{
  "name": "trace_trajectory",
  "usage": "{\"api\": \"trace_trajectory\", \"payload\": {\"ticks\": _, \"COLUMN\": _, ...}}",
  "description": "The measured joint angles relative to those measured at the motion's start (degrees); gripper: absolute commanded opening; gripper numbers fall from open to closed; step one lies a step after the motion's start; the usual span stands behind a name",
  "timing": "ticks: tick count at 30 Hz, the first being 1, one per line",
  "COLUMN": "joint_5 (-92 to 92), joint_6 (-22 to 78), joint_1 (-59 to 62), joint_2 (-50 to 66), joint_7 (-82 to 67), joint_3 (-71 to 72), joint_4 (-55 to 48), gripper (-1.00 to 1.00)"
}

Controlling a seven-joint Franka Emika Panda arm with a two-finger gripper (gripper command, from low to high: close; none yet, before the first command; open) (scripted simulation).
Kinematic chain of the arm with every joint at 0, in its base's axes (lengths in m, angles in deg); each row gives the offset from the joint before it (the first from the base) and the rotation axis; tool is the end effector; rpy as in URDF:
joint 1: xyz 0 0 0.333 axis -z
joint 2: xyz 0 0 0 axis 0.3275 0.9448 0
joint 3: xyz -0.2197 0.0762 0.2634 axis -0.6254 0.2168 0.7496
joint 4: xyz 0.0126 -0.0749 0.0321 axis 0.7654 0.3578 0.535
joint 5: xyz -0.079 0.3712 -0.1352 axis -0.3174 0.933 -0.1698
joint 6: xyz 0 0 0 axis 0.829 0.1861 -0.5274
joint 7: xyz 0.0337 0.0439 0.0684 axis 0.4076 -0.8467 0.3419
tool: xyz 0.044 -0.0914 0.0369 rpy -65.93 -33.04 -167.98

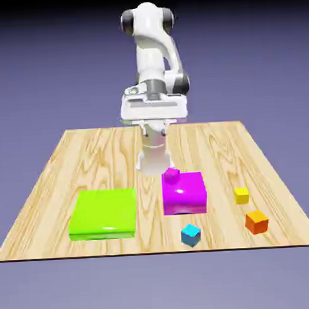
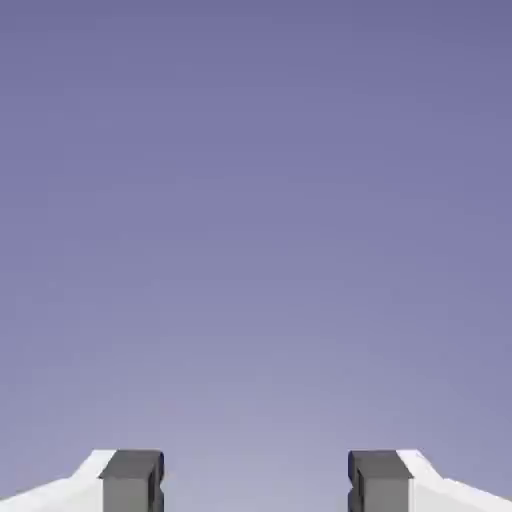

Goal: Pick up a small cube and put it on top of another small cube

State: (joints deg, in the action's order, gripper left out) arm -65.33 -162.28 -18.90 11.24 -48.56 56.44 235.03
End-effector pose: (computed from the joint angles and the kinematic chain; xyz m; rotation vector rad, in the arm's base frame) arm 0.3852 0.0162 0.4663 -2.5614 0.8712 -1.0253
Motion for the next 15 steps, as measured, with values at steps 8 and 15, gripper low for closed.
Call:
{"api": "trace_trajectory", "payload": {"ticks": 8, "joint_5": -0.6, "joint_6": -3.2, "joint_1": 6.0, "joint_2": 16.3, "joint_7": -15.5, "joint_3": 16.6, "joint_4": -0.6, "gripper": 0.0}}
{"api": "trace_trajectory", "payload": {"ticks": 15, "joint_5": -1.2, "joint_6": -6.0, "joint_1": 10.5, "joint_2": 30.6, "joint_7": -29.1, "joint_3": 31.1, "joint_4": -1.2, "gripper": 0.0}}
